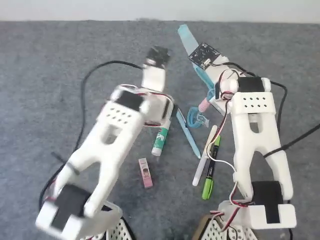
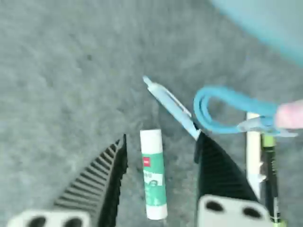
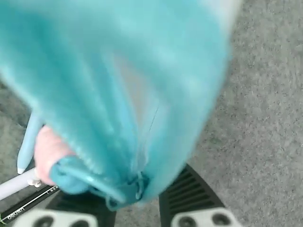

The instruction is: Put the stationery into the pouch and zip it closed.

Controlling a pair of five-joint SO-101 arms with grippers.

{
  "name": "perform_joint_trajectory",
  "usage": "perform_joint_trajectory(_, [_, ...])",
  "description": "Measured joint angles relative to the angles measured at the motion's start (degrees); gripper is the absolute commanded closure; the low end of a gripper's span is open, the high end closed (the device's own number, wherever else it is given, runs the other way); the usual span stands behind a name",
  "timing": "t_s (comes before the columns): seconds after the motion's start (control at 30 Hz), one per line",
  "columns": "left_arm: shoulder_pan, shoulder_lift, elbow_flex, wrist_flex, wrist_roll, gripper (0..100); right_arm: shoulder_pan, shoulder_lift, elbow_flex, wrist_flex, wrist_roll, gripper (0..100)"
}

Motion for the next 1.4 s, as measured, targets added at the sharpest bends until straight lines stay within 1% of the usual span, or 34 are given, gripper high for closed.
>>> perform_joint_trajectory(0.13, [-4.1,-11.1,0.0,2.3,-0.1,77,-1.0,0.0,0.0,0.0,-0.9,99.1])
perform_joint_trajectory(0.3, [-10.5,-25.8,0.0,2.7,-0.1,76,-2.7,-0.5,0.0,0.0,-5.9,99.1])
perform_joint_trajectory(0.4, [-11.7,-32.0,0.0,4.0,-0.1,76,-4.6,-3.3,0.2,-0.3,-10.3,99.1])
perform_joint_trajectory(0.53, [-12.1,-36.3,1.8,6.9,-0.6,73,-9.4,-9.5,5.3,-4.5,-12.9,99.1])
perform_joint_trajectory(0.6, [-12.7,-37.1,4.0,7.5,-1.8,72,-12.2,-12.6,9.3,-6.5,-12.7,99.1])
perform_joint_trajectory(0.7, [-15.5,-38.4,8.5,7.5,-3.1,72,-15.4,-17.0,15.6,-8.6,-11.4,99.1])
perform_joint_trajectory(0.87, [-21.6,-41.1,15.6,5.7,-3.5,72,-15.2,-23.1,23.2,-10.5,-11.3,99.1])
perform_joint_trajectory(1.0, [-21.3,-44.8,16.1,5.5,-4.8,72,-17.9,-25.6,26.1,-10.6,-10.7,99.1])
perform_joint_trajectory(1.07, [-19.0,-47.5,16.1,5.8,-6.5,72,-19.1,-25.8,26.4,-10.6,-10.6,99.1])
perform_joint_trajectory(1.13, [-15.5,-49.7,16.1,6.9,-7.3,72,-19.7,-25.8,26.4,-10.6,-10.5,99.1])
perform_joint_trajectory(1.2, [-13.4,-51.2,16.0,7.3,-7.6,72,-20.0,-25.9,26.4,-10.6,-10.5,99.1])
perform_joint_trajectory(1.4, [-11.5,-51.3,16.0,7.3,-8.6,72,-20.1,-26.3,26.4,-10.6,-9.4,99.1])
